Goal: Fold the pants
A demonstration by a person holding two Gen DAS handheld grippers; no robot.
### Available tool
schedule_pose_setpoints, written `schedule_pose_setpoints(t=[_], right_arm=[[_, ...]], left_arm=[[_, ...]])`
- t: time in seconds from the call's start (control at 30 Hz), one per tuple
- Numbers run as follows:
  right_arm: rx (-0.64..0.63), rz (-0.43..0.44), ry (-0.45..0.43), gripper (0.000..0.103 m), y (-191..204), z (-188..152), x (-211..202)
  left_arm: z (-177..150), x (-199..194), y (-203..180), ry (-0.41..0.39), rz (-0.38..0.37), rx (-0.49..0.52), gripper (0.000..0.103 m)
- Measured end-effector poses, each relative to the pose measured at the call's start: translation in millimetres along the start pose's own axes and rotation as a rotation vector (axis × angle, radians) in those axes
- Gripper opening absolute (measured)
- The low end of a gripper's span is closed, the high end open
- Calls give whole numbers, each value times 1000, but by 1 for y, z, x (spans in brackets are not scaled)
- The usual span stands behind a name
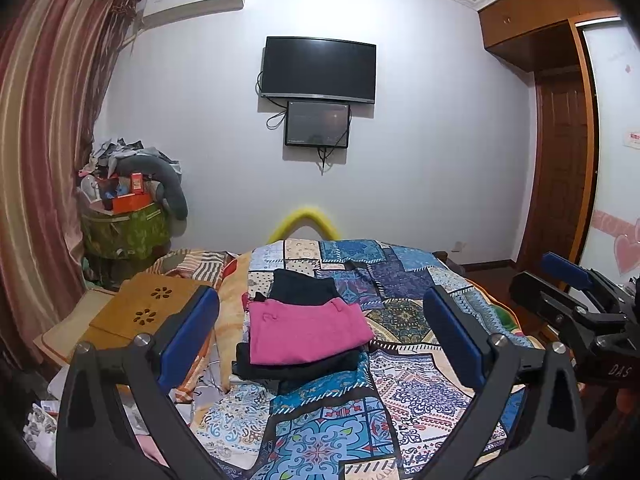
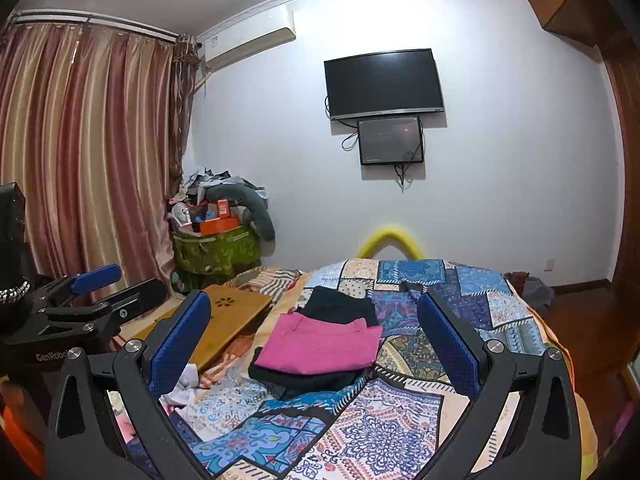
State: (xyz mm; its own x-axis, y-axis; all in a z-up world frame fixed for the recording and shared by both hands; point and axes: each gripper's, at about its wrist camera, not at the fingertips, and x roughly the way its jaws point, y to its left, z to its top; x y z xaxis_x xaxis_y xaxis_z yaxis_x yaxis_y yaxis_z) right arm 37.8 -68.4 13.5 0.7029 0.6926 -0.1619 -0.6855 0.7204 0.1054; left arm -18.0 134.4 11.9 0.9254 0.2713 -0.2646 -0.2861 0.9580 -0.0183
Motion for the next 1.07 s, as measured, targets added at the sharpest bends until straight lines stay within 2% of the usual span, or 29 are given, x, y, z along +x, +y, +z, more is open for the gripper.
schedule_pose_setpoints(t=[0.53,1.07], right_arm=[[2,1,-7,102,0,2,-3],[5,1,13,102,-1,-3,2]], left_arm=[[1,-1,-4,9,-49,5,103],[1,10,-3,33,-42,-7,103]])
